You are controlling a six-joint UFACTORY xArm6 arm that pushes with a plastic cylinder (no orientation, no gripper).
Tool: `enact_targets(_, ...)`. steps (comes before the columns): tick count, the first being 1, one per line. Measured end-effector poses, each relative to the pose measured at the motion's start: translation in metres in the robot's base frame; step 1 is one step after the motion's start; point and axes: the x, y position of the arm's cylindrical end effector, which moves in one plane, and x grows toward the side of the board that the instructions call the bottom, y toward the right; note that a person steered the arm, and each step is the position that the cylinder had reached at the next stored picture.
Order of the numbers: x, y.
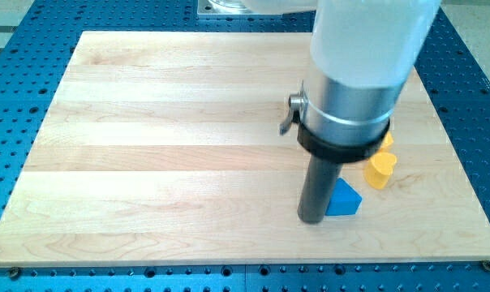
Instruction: Slide the triangle into the bottom side of the heart
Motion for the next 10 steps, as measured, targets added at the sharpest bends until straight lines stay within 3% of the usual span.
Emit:
enact_targets(3,-0.035,0.007)
enact_targets(5,-0.035,0.071)
enact_targets(6,-0.004,0.049)
enact_targets(7,0.036,0.065)
enact_targets(8,0.018,0.098)
enact_targets(10,0.006,0.103)
